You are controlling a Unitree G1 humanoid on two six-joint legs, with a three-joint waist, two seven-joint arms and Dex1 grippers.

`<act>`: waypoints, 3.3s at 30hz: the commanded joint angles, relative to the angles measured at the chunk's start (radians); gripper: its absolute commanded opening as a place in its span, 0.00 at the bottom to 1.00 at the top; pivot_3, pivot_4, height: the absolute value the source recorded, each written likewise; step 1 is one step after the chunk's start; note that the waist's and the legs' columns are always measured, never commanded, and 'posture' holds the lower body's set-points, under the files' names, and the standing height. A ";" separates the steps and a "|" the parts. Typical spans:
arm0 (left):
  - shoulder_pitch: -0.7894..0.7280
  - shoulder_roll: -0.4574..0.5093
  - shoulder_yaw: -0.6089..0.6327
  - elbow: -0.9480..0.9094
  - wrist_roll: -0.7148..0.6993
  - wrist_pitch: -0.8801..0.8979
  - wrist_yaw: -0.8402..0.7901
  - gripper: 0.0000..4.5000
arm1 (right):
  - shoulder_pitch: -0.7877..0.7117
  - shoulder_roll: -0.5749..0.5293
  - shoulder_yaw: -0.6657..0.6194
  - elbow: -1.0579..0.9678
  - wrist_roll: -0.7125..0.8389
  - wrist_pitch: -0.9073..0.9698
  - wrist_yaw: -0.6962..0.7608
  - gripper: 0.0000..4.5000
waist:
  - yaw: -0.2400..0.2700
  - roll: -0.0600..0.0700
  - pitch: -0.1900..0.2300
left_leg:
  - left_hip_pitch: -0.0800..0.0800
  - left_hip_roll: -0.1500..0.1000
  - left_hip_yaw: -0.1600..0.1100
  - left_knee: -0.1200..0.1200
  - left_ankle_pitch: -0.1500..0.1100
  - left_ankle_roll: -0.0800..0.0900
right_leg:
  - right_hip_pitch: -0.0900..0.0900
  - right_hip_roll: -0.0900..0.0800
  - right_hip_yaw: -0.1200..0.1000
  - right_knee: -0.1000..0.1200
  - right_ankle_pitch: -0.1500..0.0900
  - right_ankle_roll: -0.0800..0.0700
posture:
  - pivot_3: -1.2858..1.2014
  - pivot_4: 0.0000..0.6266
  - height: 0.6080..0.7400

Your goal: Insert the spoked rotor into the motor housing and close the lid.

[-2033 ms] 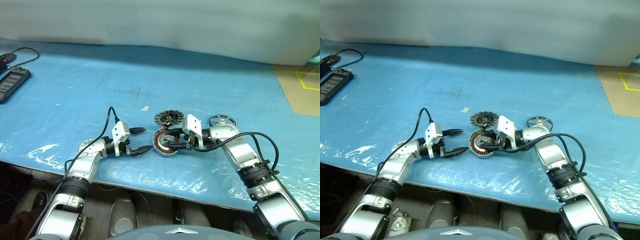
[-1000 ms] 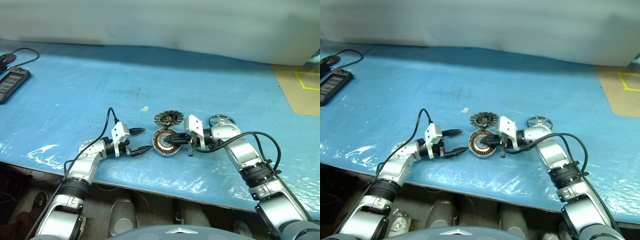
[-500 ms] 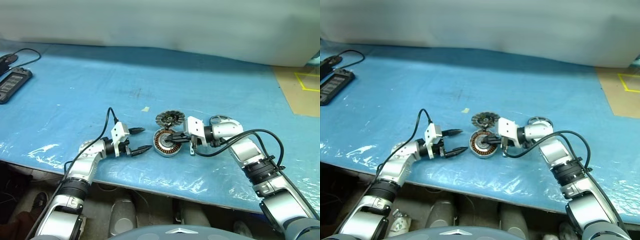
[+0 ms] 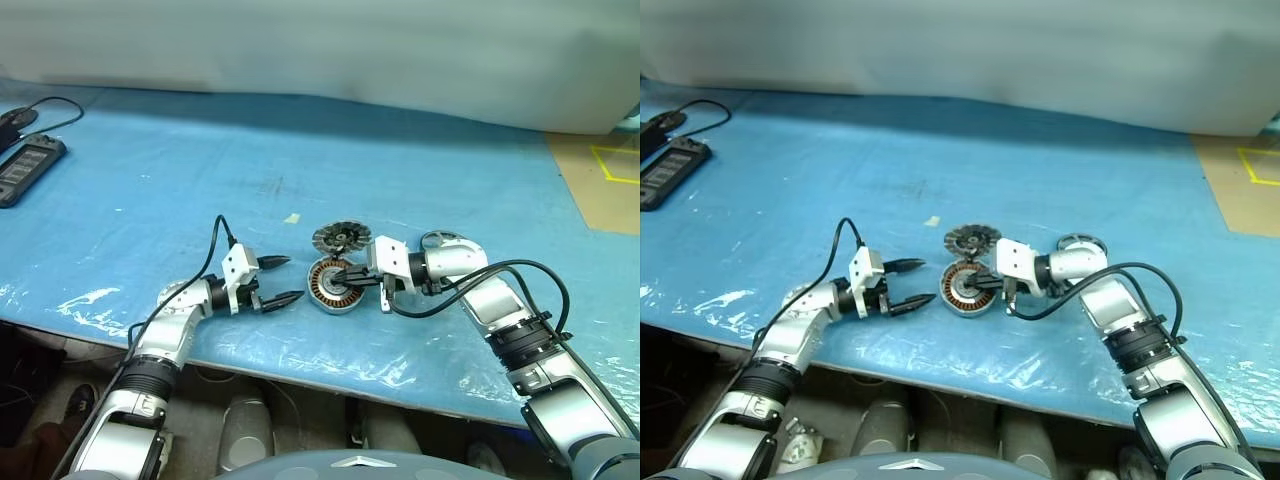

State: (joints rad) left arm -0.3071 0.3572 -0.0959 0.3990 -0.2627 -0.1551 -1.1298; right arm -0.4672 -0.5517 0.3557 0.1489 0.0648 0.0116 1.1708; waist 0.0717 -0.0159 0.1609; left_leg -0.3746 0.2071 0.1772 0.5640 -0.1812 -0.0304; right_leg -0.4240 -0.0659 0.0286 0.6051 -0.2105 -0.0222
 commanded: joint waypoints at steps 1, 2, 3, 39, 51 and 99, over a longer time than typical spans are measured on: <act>0.007 0.007 0.007 -0.036 -0.009 -0.011 -0.003 0.91 | 0.048 -0.025 0.066 0.047 -0.081 0.025 0.010 0.00 | 0.000 0.000 0.000 | 0.000 0.000 0.000 0.000 0.000 0.000 | 0.000 0.000 0.000 0.000 0.000 0.000 | 0.52 0.24 1.00; 0.007 0.008 0.007 -0.037 -0.009 -0.010 -0.003 0.91 | 0.048 -0.025 0.068 0.049 -0.086 0.022 0.009 0.00 | 0.000 0.000 0.000 | 0.000 0.000 0.000 0.000 0.000 0.000 | 0.000 0.000 0.000 0.000 0.000 0.001 | 0.52 0.24 1.00; 0.007 0.008 0.007 -0.038 -0.009 -0.010 -0.003 0.91 | 0.047 -0.025 0.069 0.050 -0.088 0.020 0.009 0.00 | 0.000 0.000 0.000 | 0.001 0.000 0.000 -0.001 0.000 0.000 | 0.000 0.000 0.000 0.000 0.000 0.001 | 0.52 0.24 1.00; 0.016 0.002 0.006 -0.038 -0.007 -0.011 0.006 0.91 | 0.034 -0.008 -0.073 -0.067 0.130 0.132 0.050 0.00 | -0.003 0.000 0.000 | -0.008 0.000 0.000 -0.001 0.000 0.000 | -0.010 0.001 0.000 0.000 -0.001 0.001 | 0.52 0.24 1.00; 0.019 0.006 0.009 -0.040 -0.006 -0.013 0.011 0.91 | 0.013 0.016 -0.061 0.033 0.081 0.060 0.050 0.00 | -0.004 0.000 0.000 | -0.007 0.000 0.000 0.000 0.000 0.000 | -0.009 0.002 0.000 0.001 -0.001 0.001 | 0.52 0.24 1.00; 0.027 -0.003 0.001 -0.035 -0.001 -0.012 0.023 0.91 | -0.037 0.079 -0.038 0.025 0.088 0.106 0.061 0.00 | -0.002 0.000 0.000 | -0.007 0.000 0.000 0.000 0.000 0.000 | -0.009 0.004 0.000 0.002 0.000 0.000 | 0.52 0.24 1.00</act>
State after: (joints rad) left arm -0.2853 0.3528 -0.0972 0.3877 -0.2604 -0.1550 -1.1077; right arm -0.4967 -0.4748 0.3174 0.1707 0.1580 0.1390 1.2303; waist 0.0692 -0.0161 0.1608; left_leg -0.3820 0.2075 0.1776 0.5643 -0.1811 -0.0305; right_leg -0.4329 -0.0616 0.0284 0.6067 -0.2108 -0.0220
